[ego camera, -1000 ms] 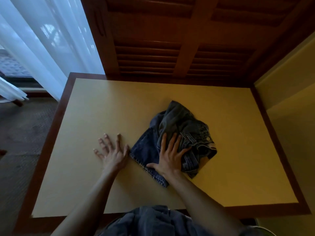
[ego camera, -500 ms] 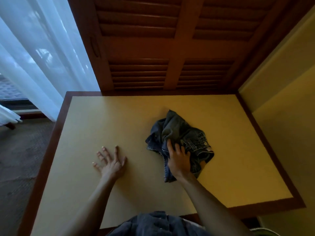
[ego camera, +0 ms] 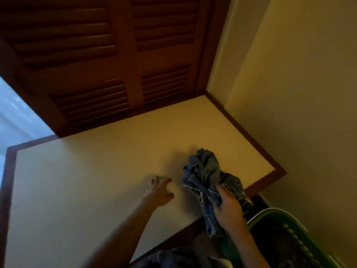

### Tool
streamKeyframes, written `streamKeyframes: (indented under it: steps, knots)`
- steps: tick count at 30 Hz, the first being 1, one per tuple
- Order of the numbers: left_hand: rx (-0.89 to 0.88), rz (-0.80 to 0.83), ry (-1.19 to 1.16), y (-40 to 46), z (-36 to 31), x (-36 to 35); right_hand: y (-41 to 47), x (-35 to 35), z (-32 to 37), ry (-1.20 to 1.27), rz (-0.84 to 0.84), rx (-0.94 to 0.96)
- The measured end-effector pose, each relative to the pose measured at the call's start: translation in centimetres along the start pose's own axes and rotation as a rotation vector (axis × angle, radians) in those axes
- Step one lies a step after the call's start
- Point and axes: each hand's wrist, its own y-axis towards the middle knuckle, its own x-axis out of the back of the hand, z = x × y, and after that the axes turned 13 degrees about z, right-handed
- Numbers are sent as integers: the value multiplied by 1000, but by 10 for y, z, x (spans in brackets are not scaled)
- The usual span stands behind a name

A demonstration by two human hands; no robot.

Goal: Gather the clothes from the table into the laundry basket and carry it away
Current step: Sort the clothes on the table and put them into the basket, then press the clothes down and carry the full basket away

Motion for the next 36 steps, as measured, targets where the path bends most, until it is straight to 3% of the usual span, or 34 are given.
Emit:
streamKeyframes:
  steps: [8, 13, 16, 20, 25, 32, 36]
  knots:
    - [-180, 78, 283, 39, -142, -38, -100, 67, -90, 364, -374, -201]
    - [-301, 170, 363, 58, -235, -84, -178, 101, -156, 304, -447, -412]
    - [-232, 226, 457, 58, -267, -111, -211, 109, -190, 233, -492, -567]
    - [-112, 183, 527, 46, -282, -140, -225, 99, -239, 141, -444, -675]
    - [-85, 180, 503, 51, -272, -157, -205, 66, -277, 325, -271, -741]
    - [-131, 135, 382, 43, -270, -164, -206, 9, -281, 543, -168, -651]
    - [-333, 7, 575, 38, -284, -202, -214, -12, -294, 663, -159, -755]
